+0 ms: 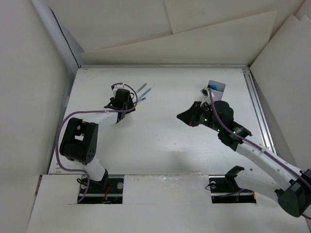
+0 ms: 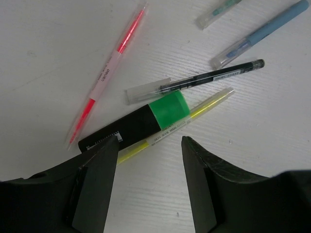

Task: Sort the stationery into containers
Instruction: Pick up the pen from the center of the board.

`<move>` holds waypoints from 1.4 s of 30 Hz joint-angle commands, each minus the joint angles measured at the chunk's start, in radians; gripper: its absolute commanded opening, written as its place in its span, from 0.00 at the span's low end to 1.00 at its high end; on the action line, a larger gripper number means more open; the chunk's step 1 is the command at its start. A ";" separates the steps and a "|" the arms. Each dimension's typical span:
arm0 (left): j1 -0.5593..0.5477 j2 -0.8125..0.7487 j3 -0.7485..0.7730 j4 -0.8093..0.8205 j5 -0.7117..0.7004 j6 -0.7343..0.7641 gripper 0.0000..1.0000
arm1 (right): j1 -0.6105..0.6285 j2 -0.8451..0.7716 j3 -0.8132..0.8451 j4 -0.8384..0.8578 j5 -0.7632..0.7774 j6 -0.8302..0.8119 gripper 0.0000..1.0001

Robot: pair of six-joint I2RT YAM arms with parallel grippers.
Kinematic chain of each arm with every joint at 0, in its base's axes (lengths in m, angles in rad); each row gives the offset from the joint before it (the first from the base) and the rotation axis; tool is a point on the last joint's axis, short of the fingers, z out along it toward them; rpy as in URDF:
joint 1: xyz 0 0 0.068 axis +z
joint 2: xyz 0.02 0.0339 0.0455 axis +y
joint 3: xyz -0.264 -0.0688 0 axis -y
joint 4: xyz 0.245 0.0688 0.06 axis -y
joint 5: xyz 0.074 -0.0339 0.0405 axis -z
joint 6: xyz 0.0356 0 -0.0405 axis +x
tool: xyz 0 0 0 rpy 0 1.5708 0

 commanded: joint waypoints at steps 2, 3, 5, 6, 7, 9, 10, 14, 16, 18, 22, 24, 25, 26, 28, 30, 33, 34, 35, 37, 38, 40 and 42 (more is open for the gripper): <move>0.007 0.051 0.073 -0.014 0.016 0.058 0.50 | 0.008 -0.013 0.003 0.057 -0.009 0.001 0.12; 0.007 0.067 0.083 -0.023 0.016 0.058 0.50 | 0.008 -0.013 0.003 0.057 -0.009 0.001 0.12; 0.007 0.093 0.110 -0.057 0.025 0.058 0.50 | 0.008 -0.013 0.003 0.057 -0.009 0.001 0.12; 0.007 0.094 0.110 -0.057 0.016 0.058 0.50 | 0.008 -0.013 0.003 0.057 -0.009 0.001 0.12; 0.007 0.104 0.110 -0.057 0.016 0.058 0.50 | 0.008 -0.013 0.003 0.057 -0.018 0.001 0.12; 0.007 0.116 0.126 -0.082 0.007 0.058 0.50 | 0.008 -0.013 0.003 0.057 -0.027 0.001 0.13; 0.007 0.117 0.138 -0.094 -0.005 0.058 0.50 | 0.008 -0.013 0.003 0.057 -0.028 0.001 0.13; 0.007 0.117 0.138 -0.094 -0.015 0.058 0.50 | 0.017 -0.013 0.003 0.057 -0.028 0.001 0.13; 0.007 0.092 0.129 -0.083 -0.024 0.049 0.50 | 0.017 -0.004 0.003 0.057 -0.028 0.001 0.13; 0.007 0.092 0.129 -0.097 -0.053 0.049 0.50 | 0.017 -0.003 0.003 0.057 -0.028 0.001 0.13; 0.007 0.136 0.172 -0.146 -0.064 0.049 0.48 | 0.026 0.006 0.003 0.057 -0.028 -0.009 0.13; 0.007 0.146 0.181 -0.169 -0.079 0.039 0.48 | 0.026 0.006 0.003 0.057 -0.028 -0.009 0.13; 0.007 0.156 0.192 -0.184 -0.097 0.028 0.48 | 0.036 0.006 0.003 0.057 -0.028 -0.009 0.13; 0.007 0.156 0.192 -0.184 -0.097 0.028 0.48 | 0.036 0.006 0.003 0.057 -0.028 -0.009 0.13; 0.007 0.156 0.192 -0.184 -0.097 0.028 0.48 | 0.036 0.006 0.003 0.057 -0.018 -0.009 0.13; 0.007 0.179 0.201 -0.197 -0.087 0.037 0.50 | 0.036 0.006 0.003 0.057 -0.018 -0.009 0.13; 0.007 0.210 0.227 -0.221 -0.065 0.037 0.48 | 0.036 0.015 0.003 0.057 -0.018 -0.009 0.13; 0.007 0.210 0.227 -0.221 -0.065 0.037 0.47 | 0.036 0.015 0.003 0.057 -0.018 -0.009 0.13; 0.007 0.210 0.227 -0.221 -0.052 0.037 0.47 | 0.036 0.015 0.003 0.057 -0.018 -0.009 0.13; 0.007 0.198 0.204 -0.212 -0.051 0.037 0.45 | 0.036 0.015 0.003 0.057 -0.009 -0.009 0.13; 0.007 0.198 0.195 -0.212 -0.041 0.037 0.41 | 0.036 0.015 0.003 0.057 -0.009 -0.018 0.13; -0.002 0.187 0.181 -0.200 -0.028 0.028 0.38 | 0.045 0.015 0.003 0.057 -0.009 -0.018 0.14; -0.016 0.187 0.167 -0.200 -0.028 0.028 0.37 | 0.045 0.015 0.003 0.057 -0.009 -0.018 0.14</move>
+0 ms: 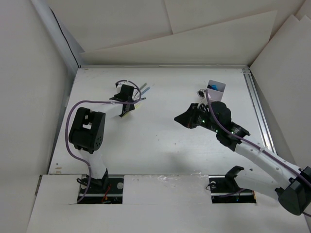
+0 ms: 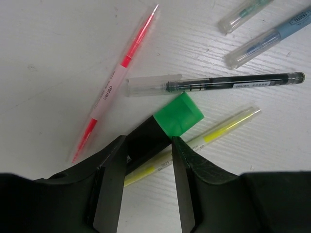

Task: Sort the stationery into containers
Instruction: Pick up the pen from the center of the board.

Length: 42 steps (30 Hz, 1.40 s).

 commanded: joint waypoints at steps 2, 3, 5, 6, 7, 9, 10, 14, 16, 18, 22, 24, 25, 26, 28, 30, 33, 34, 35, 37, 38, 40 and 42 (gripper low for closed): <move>-0.042 -0.012 -0.030 -0.054 0.010 -0.021 0.35 | 0.012 0.007 0.006 0.056 0.020 -0.017 0.14; -0.053 -0.012 -0.030 -0.054 -0.001 -0.021 0.35 | 0.012 0.007 0.006 0.056 0.020 -0.017 0.16; -0.071 -0.002 -0.030 -0.081 -0.021 -0.032 0.41 | 0.012 0.007 0.006 0.056 0.020 -0.017 0.16; -0.083 -0.002 -0.030 -0.092 -0.034 -0.041 0.43 | 0.012 0.017 0.006 0.056 0.020 -0.017 0.17; -0.084 -0.002 -0.030 -0.092 -0.034 -0.041 0.45 | 0.012 0.017 0.006 0.056 0.020 -0.017 0.17; -0.084 -0.002 -0.030 -0.092 -0.034 -0.041 0.47 | 0.012 0.017 0.006 0.056 0.029 -0.017 0.18; -0.084 -0.002 -0.030 -0.092 -0.034 -0.041 0.47 | 0.012 0.017 0.006 0.056 0.029 -0.017 0.18; -0.084 -0.002 -0.030 -0.092 -0.034 -0.050 0.47 | 0.012 0.026 0.015 0.056 0.029 -0.017 0.18; -0.084 -0.002 -0.039 -0.092 -0.034 -0.050 0.47 | 0.012 0.035 0.015 0.056 0.029 -0.017 0.18; -0.084 -0.002 -0.039 -0.083 -0.034 -0.050 0.36 | 0.012 0.035 0.015 0.056 0.029 -0.017 0.18; -0.084 -0.028 -0.073 -0.074 0.001 -0.061 0.28 | 0.012 0.046 0.015 0.056 0.029 -0.017 0.18; -0.084 -0.047 -0.082 -0.060 0.025 -0.070 0.28 | 0.012 0.055 0.015 0.056 0.029 -0.017 0.19; -0.084 -0.056 -0.094 -0.049 0.045 -0.070 0.28 | 0.012 0.055 0.015 0.056 0.029 -0.017 0.19; -0.084 -0.077 -0.108 -0.038 0.056 -0.070 0.29 | 0.022 0.055 0.025 0.056 0.029 -0.017 0.19; -0.084 -0.097 -0.120 -0.028 0.093 -0.070 0.32 | 0.022 0.055 0.025 0.056 0.029 -0.026 0.19; -0.084 -0.116 -0.130 -0.018 0.116 -0.070 0.32 | 0.022 0.064 0.025 0.056 0.029 -0.026 0.19; -0.084 -0.143 -0.150 -0.009 0.116 -0.090 0.27 | 0.031 0.073 0.025 0.056 0.029 -0.026 0.19; -0.084 -0.157 -0.160 -0.009 0.116 -0.090 0.21 | 0.031 0.082 0.025 0.056 0.029 -0.026 0.19; -0.084 -0.157 -0.160 -0.009 0.105 -0.090 0.21 | 0.031 0.083 0.034 0.056 0.029 -0.026 0.19; -0.084 -0.170 -0.171 -0.009 0.105 -0.090 0.20 | 0.043 0.092 0.034 0.056 0.029 -0.035 0.19; -0.084 -0.179 -0.180 -0.009 0.105 -0.099 0.25 | 0.043 0.092 0.034 0.056 0.029 -0.035 0.19; -0.084 -0.179 -0.190 0.000 0.134 -0.099 0.34 | 0.052 0.101 0.043 0.056 0.029 -0.035 0.19; -0.084 -0.189 -0.190 0.009 0.134 -0.099 0.36 | 0.052 0.101 0.043 0.056 0.029 -0.035 0.19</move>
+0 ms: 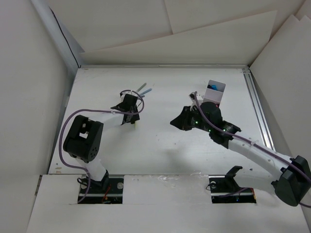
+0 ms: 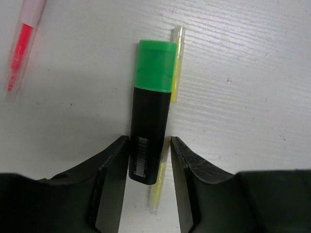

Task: Sort the stationery into containers
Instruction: Pick up the pen from the center of the board.

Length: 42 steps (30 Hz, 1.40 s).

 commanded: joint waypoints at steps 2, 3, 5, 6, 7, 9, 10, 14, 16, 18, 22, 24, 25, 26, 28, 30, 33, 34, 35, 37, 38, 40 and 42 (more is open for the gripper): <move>0.001 -0.065 -0.044 0.030 0.019 -0.020 0.36 | 0.021 -0.005 0.042 0.053 0.007 -0.017 0.19; 0.001 -0.077 -0.053 0.039 0.019 -0.020 0.36 | 0.021 -0.005 0.042 0.053 0.007 -0.017 0.19; 0.001 -0.086 -0.065 0.050 0.019 -0.020 0.23 | 0.031 0.006 0.042 0.053 0.007 -0.017 0.19; 0.001 -0.086 -0.065 0.050 0.019 -0.020 0.16 | 0.031 0.006 0.042 0.053 0.007 -0.017 0.19; 0.001 -0.086 -0.065 0.050 0.019 -0.020 0.13 | 0.031 0.017 0.051 0.053 0.007 -0.026 0.19; 0.001 -0.086 -0.065 0.050 0.019 -0.020 0.00 | 0.041 0.026 0.051 0.053 0.026 -0.026 0.19; 0.001 -0.086 -0.065 0.050 0.019 -0.020 0.00 | 0.052 0.026 0.061 0.053 0.026 -0.026 0.19; 0.001 -0.096 -0.074 0.059 0.019 -0.020 0.00 | 0.052 0.035 0.061 0.043 0.035 -0.036 0.19; 0.001 -0.123 -0.074 0.059 0.019 -0.020 0.00 | 0.063 0.046 0.070 0.043 0.035 -0.036 0.19; 0.001 -0.154 -0.084 0.047 0.019 -0.031 0.00 | 0.063 0.057 0.070 0.043 0.035 -0.036 0.19; 0.001 -0.236 -0.109 0.059 0.019 -0.042 0.00 | 0.072 0.075 0.079 0.034 0.053 -0.036 0.21; 0.001 -0.275 -0.125 0.071 0.019 -0.042 0.00 | 0.072 0.075 0.079 0.034 0.053 -0.045 0.22; 0.001 -0.295 -0.143 0.090 0.035 -0.042 0.00 | 0.081 0.084 0.079 0.034 0.064 -0.045 0.25; 0.001 -0.334 -0.165 0.103 0.052 -0.042 0.00 | 0.081 0.084 0.079 0.034 0.064 -0.045 0.27; 0.001 -0.375 -0.186 0.152 0.125 -0.031 0.00 | 0.081 0.084 0.090 0.034 0.064 -0.045 0.36; 0.001 -0.425 -0.220 0.197 0.199 -0.031 0.00 | 0.081 0.084 0.102 0.023 0.075 -0.045 0.45; 0.001 -0.456 -0.272 0.327 0.401 -0.017 0.00 | 0.081 0.060 0.145 -0.012 0.119 -0.014 0.55; 0.001 -0.456 -0.284 0.365 0.461 -0.017 0.00 | 0.081 0.049 0.154 -0.012 0.128 -0.014 0.57; 0.001 -0.456 -0.295 0.446 0.572 -0.017 0.00 | 0.081 0.049 0.163 -0.023 0.129 -0.014 0.59; 0.001 -0.444 -0.314 0.517 0.665 -0.026 0.00 | 0.072 0.049 0.186 -0.023 0.129 0.009 0.67; 0.001 -0.444 -0.327 0.551 0.706 -0.027 0.00 | 0.072 0.058 0.186 -0.023 0.129 0.020 0.69; -0.032 -0.424 -0.337 0.631 0.791 -0.027 0.00 | 0.072 0.092 0.212 -0.012 0.107 0.020 0.73; -0.058 -0.403 -0.337 0.697 0.857 -0.027 0.00 | 0.063 0.121 0.222 0.013 0.095 0.020 0.74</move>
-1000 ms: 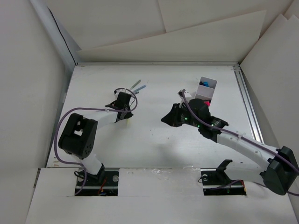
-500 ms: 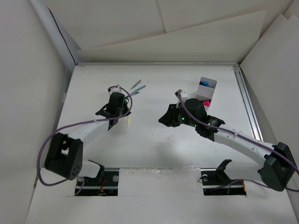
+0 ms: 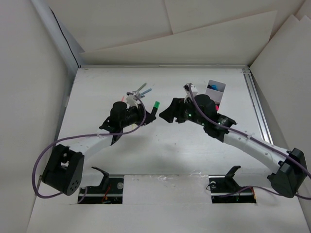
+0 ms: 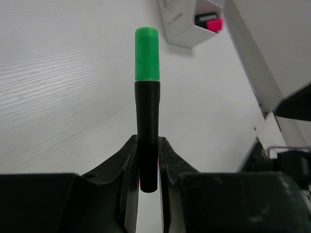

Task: Sort the stationery into containers
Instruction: Pick up the pen from the center of the board, then place the pen in the storage box.

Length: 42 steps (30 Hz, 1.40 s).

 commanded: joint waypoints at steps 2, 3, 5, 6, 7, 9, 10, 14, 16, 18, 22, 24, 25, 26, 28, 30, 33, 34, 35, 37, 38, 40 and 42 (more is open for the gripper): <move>-0.068 0.037 -0.019 0.275 0.254 -0.005 0.00 | -0.021 0.069 0.062 0.052 -0.034 0.015 0.75; -0.068 0.046 -0.030 0.310 0.280 -0.028 0.00 | -0.034 0.069 0.073 0.052 -0.034 0.015 0.75; -0.077 0.072 -0.066 0.466 0.370 -0.077 0.00 | -0.062 0.069 0.073 0.052 -0.034 0.015 0.75; -0.077 0.082 -0.082 0.537 0.401 -0.112 0.00 | -0.071 0.055 0.073 0.052 -0.034 0.005 0.77; -0.077 0.091 -0.094 0.638 0.447 -0.168 0.02 | -0.080 0.043 0.064 0.052 -0.034 0.005 0.77; -0.077 0.109 -0.106 0.717 0.481 -0.218 0.02 | -0.102 -0.001 0.055 0.052 -0.054 0.005 0.84; -0.077 0.123 -0.106 0.749 0.491 -0.239 0.02 | -0.102 -0.015 0.043 0.052 -0.063 -0.006 0.87; -0.077 0.141 -0.116 0.906 0.534 -0.324 0.02 | -0.111 -0.058 0.004 0.039 -0.091 -0.006 0.90; -0.077 0.160 -0.126 0.951 0.534 -0.373 0.03 | -0.111 -0.071 -0.011 0.039 -0.100 -0.006 0.90; -0.077 0.174 -0.126 1.035 0.560 -0.411 0.03 | -0.111 -0.071 -0.024 0.039 -0.100 -0.006 0.90; -0.077 0.242 -0.148 1.237 0.582 -0.543 0.04 | -0.111 -0.035 -0.024 0.053 -0.192 -0.006 0.83; -0.077 0.275 -0.148 1.318 0.594 -0.627 0.04 | -0.111 -0.035 -0.024 0.087 -0.214 -0.006 0.75; -0.077 0.308 -0.148 1.391 0.603 -0.655 0.04 | -0.111 -0.035 -0.024 0.096 -0.224 -0.006 0.71; -0.077 0.325 -0.148 1.431 0.604 -0.683 0.04 | -0.111 -0.044 -0.033 0.108 -0.224 -0.006 0.68; -0.077 0.361 -0.148 1.557 0.613 -0.770 0.05 | -0.111 -0.044 -0.033 0.108 -0.235 -0.006 0.54; -0.077 0.405 -0.148 1.623 0.613 -0.809 0.07 | -0.111 -0.044 -0.043 0.118 -0.235 -0.006 0.53; -0.077 0.415 -0.139 1.624 0.613 -0.809 0.08 | -0.111 -0.044 -0.080 0.118 -0.186 0.005 0.59; -0.077 0.415 -0.139 1.624 0.613 -0.809 0.09 | -0.111 -0.044 -0.080 0.118 -0.171 0.005 0.66; -0.077 0.415 -0.139 1.624 0.613 -0.809 0.09 | -0.111 -0.044 -0.096 0.118 -0.156 0.005 0.68; -0.067 0.389 -0.139 1.595 0.613 -0.784 0.09 | -0.111 -0.054 -0.108 0.118 -0.122 0.005 0.75; -0.067 0.375 -0.139 1.570 0.613 -0.764 0.09 | -0.111 -0.054 -0.119 0.118 -0.108 0.005 0.76; -0.057 0.317 -0.148 1.428 0.602 -0.703 0.09 | -0.111 -0.054 -0.128 0.108 -0.054 0.015 0.79; -0.057 0.266 -0.148 1.261 0.578 -0.596 0.11 | -0.134 -0.035 -0.128 0.108 -0.054 0.025 0.81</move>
